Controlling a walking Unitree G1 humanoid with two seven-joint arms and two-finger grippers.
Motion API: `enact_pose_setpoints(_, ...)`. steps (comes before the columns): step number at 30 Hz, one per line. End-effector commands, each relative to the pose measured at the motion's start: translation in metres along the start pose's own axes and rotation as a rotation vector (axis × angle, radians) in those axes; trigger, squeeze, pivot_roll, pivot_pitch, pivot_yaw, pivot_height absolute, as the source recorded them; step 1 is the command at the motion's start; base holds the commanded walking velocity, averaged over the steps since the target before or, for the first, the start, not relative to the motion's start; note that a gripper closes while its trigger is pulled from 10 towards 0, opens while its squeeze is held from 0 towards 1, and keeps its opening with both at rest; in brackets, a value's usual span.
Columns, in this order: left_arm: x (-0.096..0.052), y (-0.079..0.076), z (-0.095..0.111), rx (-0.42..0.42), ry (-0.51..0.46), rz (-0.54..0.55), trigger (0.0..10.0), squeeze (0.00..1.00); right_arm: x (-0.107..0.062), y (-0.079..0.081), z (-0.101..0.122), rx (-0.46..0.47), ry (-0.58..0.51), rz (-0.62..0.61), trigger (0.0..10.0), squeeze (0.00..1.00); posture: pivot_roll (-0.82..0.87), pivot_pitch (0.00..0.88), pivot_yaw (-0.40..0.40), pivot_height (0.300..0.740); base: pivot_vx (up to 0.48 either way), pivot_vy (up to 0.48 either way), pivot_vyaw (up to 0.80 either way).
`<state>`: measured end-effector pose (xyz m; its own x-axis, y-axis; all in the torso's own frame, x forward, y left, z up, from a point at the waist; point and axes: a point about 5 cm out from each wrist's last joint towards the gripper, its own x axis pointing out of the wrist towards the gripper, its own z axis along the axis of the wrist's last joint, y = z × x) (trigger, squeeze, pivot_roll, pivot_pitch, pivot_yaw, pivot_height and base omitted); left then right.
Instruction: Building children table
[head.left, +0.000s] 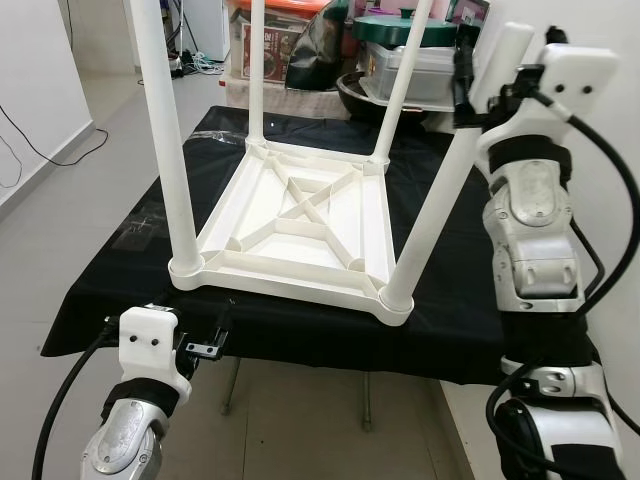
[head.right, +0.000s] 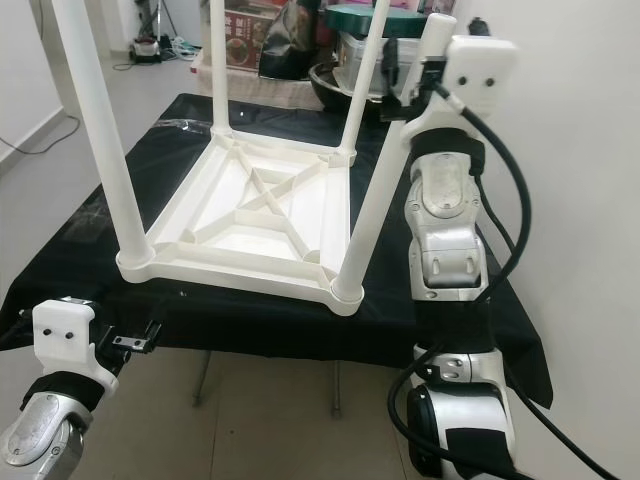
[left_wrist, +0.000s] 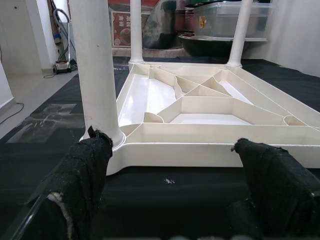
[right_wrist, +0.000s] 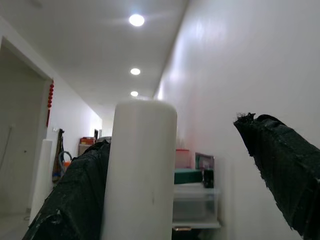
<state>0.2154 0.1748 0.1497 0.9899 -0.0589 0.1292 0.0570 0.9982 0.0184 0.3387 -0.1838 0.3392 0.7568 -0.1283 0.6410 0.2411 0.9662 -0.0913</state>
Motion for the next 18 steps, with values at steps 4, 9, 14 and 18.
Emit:
enact_pose_setpoints(4,0.002,-0.003,-0.002,-0.014,0.003,-0.007,10.0,0.00,-0.007,0.007,-0.008,0.044,0.062,0.052,10.0,0.00,0.10,0.000,-0.148,0.740,0.000,0.000,0.00)
enact_pose_setpoints(9,0.003,-0.003,-0.003,-0.015,0.005,-0.010,10.0,0.00,-0.009,0.019,-0.019,0.094,0.174,0.163,4.2,0.00,0.09,0.000,-0.147,0.740,0.000,0.000,0.00)
enact_pose_setpoints(14,0.003,-0.003,-0.004,-0.017,0.005,-0.012,10.0,0.00,-0.007,0.019,-0.032,0.132,0.294,0.220,0.0,0.00,0.09,0.000,-0.149,0.740,0.000,0.000,0.00)
enact_pose_setpoints(18,0.004,-0.003,-0.004,-0.018,0.004,-0.011,10.0,0.00,-0.003,0.016,-0.034,0.122,0.325,0.243,0.0,0.00,0.08,0.000,-0.150,0.740,0.000,0.000,0.00)
